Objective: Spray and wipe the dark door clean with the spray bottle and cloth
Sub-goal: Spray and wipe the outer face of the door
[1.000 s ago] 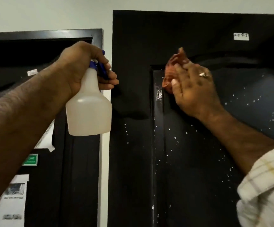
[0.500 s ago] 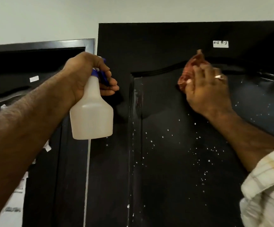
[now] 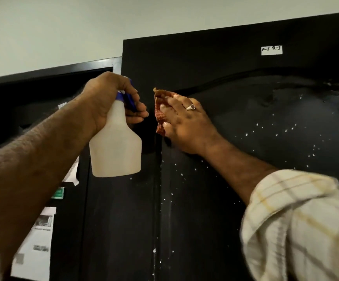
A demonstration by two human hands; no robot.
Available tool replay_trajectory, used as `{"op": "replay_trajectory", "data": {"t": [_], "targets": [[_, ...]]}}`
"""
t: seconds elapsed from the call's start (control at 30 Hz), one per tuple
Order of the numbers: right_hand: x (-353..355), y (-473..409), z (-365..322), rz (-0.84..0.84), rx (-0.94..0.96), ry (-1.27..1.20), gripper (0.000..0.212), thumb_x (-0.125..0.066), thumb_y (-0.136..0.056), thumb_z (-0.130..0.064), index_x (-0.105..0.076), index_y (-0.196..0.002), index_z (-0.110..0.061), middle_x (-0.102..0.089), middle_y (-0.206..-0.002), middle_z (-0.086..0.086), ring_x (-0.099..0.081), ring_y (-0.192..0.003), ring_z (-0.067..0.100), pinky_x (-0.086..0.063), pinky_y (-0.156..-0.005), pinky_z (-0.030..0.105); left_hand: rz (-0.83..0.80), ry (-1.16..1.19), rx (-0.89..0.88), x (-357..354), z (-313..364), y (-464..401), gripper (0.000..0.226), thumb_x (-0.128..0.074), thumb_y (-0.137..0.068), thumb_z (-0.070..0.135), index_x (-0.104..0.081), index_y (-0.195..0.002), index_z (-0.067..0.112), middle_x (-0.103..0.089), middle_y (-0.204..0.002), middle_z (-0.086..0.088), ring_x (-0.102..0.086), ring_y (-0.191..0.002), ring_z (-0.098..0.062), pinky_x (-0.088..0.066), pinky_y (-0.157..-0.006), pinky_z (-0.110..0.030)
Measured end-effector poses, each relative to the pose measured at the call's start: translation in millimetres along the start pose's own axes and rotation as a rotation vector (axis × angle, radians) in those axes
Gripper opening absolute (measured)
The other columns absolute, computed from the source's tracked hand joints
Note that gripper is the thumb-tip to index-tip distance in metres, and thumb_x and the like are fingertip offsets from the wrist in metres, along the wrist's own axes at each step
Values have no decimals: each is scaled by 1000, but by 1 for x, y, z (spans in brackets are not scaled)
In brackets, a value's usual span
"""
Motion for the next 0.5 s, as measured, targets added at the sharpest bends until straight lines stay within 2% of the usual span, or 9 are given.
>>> {"op": "replay_trajectory", "data": {"t": [0.1,0.27,0.4,0.5], "targets": [[1,16,56,-2,78,85,67,-27,-108,-55,-37,-165,-21,-33,-172,7,-27,-159,28,-15,-130,47,-33,5,-3,-14,-4,-11,23,-61,-89,17,-73,-105,6,-80,-99,-19,-81,-89,-34,-67,-71,-42],[9,39,105,177,-200,135,63,-34,-108,-52,-46,-160,-18,-44,-164,11,-37,-152,33,-19,-125,50,-111,73,-9,-39,-16,-31,19,-60,-88,15,-71,-101,7,-79,-99,-18,-81,-90,-34,-67,-77,-43],[14,55,134,336,-575,164,64,-33,-107,-50,-47,-157,-13,-43,-162,12,-39,-149,38,-27,-122,54,-206,96,-36,-55,-18,-48,19,-62,-88,15,-72,-101,7,-80,-98,-19,-81,-90,-34,-67,-81,-44],[24,54,151,330,-1013,106,71,-27,-107,-49,-34,-163,-7,-29,-170,16,-24,-157,40,-18,-127,56,-275,146,-43,-55,-16,-58,14,-62,-89,18,-71,-97,10,-79,-95,-15,-81,-91,-31,-67,-80,-43]]}}
Point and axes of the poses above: each hand's wrist, its own y-axis away from the middle knuckle, its own x-axis out of the back of the hand, z = x × y, the point moved 2 cm from there along -y, towards the middle knuckle
